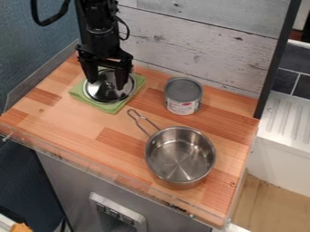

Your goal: Picked up the silver pot lid and put it on the silver pot

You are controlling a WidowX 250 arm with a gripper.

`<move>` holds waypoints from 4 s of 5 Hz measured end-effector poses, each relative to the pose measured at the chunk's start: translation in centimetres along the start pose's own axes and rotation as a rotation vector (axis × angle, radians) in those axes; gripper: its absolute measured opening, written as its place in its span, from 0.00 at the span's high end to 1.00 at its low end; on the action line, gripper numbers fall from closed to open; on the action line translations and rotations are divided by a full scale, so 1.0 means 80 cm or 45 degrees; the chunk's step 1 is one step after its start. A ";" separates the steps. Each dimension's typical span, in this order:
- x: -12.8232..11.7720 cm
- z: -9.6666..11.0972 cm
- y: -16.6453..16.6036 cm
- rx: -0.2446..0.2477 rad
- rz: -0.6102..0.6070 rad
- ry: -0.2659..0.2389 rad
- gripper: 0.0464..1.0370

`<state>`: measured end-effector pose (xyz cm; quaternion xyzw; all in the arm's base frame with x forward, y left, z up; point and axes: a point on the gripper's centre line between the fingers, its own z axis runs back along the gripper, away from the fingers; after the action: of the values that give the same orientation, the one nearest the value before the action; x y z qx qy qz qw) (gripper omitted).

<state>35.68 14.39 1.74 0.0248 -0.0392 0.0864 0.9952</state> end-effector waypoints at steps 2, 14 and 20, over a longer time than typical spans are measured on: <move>0.006 -0.015 0.011 -0.001 0.024 0.024 0.38; -0.144 0.044 -0.247 -0.016 -0.421 0.012 0.76; -0.153 0.030 -0.215 -0.016 -0.320 0.054 0.76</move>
<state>26.46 -4.79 2.38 0.0215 -0.0151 -0.0388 0.9989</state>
